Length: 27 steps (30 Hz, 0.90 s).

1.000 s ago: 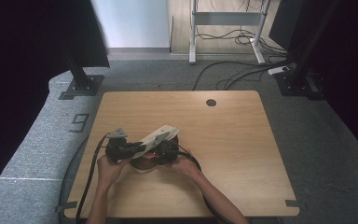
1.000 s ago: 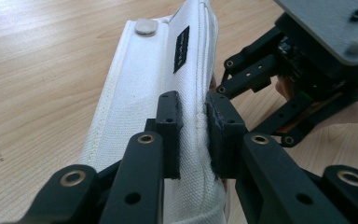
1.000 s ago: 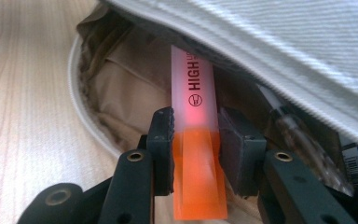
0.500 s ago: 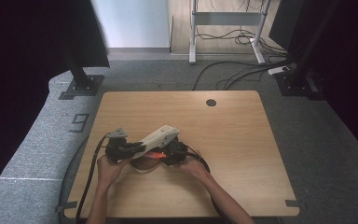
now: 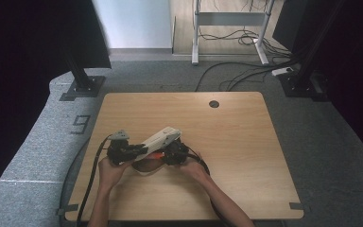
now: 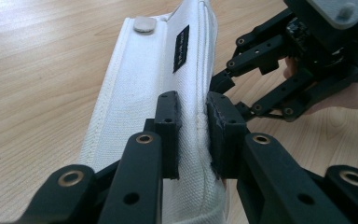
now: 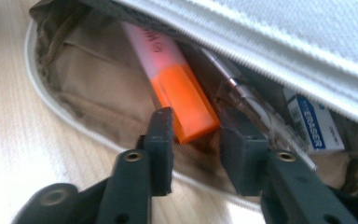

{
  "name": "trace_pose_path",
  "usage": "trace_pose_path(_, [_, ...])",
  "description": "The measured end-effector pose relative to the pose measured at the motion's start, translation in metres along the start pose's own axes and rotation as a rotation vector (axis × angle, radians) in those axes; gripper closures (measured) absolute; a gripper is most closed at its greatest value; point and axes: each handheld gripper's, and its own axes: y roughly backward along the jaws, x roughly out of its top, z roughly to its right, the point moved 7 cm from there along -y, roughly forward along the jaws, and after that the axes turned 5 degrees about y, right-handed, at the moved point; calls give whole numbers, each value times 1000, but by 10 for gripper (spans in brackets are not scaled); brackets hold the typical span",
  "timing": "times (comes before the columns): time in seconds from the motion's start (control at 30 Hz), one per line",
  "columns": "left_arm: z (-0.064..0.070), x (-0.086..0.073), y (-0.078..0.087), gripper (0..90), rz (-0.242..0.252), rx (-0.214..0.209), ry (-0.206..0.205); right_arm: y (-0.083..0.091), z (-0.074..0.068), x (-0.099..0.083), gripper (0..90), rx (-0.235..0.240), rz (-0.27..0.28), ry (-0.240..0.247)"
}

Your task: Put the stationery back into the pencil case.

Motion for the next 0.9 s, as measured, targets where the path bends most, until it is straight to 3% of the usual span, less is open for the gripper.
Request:
trace_pose_path(0.4, [1,-1,-1,748,-8,-4,-2,-5,3,2,644,10,16,-12])
trace_pose_path(0.9, [2,-6,-5,734,-25,-13,-3,18,9,-11,542,26,26,-46])
